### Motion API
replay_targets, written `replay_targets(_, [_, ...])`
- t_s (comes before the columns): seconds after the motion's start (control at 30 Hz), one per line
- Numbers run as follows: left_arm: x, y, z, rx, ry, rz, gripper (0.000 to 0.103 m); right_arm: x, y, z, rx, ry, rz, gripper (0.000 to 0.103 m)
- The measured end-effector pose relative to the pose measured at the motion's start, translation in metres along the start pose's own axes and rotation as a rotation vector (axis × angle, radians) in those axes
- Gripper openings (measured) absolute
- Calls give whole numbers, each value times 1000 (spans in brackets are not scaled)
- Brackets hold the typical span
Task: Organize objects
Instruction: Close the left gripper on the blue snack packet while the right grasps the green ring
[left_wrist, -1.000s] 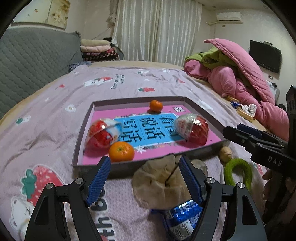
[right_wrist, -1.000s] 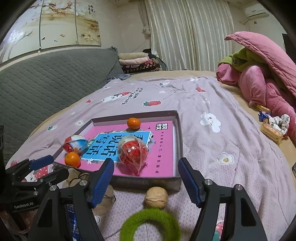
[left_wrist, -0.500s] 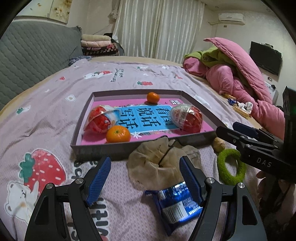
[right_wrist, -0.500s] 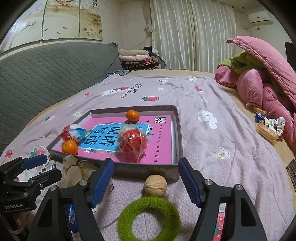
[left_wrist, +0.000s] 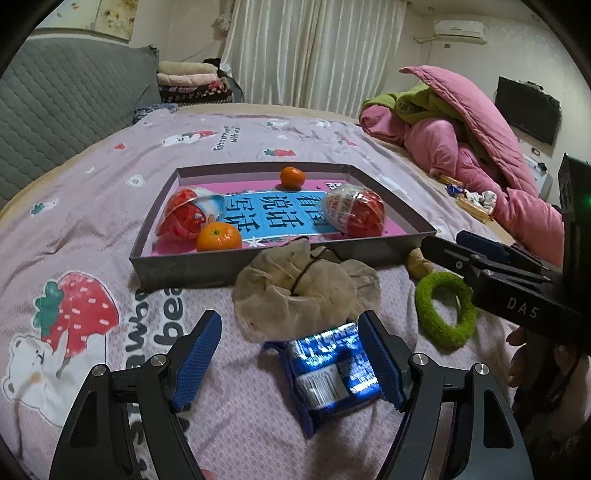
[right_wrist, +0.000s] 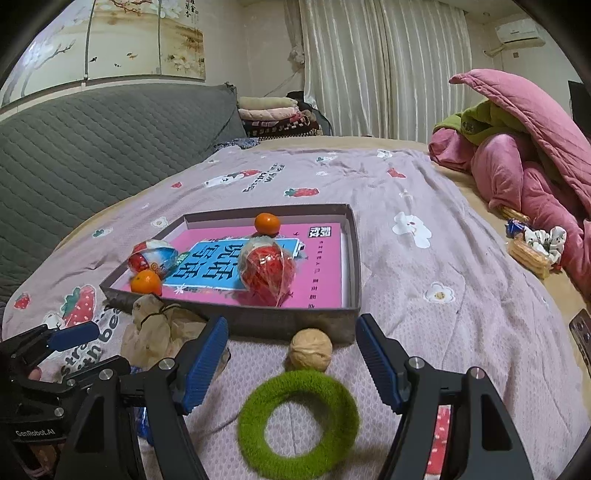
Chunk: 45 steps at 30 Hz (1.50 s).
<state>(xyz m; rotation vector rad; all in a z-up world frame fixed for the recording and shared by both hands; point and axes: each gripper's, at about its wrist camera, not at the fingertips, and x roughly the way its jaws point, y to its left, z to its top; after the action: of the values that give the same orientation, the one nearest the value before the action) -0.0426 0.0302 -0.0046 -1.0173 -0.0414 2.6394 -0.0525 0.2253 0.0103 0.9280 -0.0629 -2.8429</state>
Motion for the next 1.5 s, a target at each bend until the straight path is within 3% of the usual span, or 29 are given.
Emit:
replay_targets(0.43, [-7, -21, -12, 11, 26, -17, 78, -11, -2, -10, 0, 18, 2, 71])
replay_targets(0.87, [0, -27, -19, 13, 63, 18, 78, -16, -2, -19, -24, 40, 1, 71])
replay_targets(1.5, [19, -30, -22, -29, 119, 75, 78, 2, -6, -31, -24, 140, -19, 71])
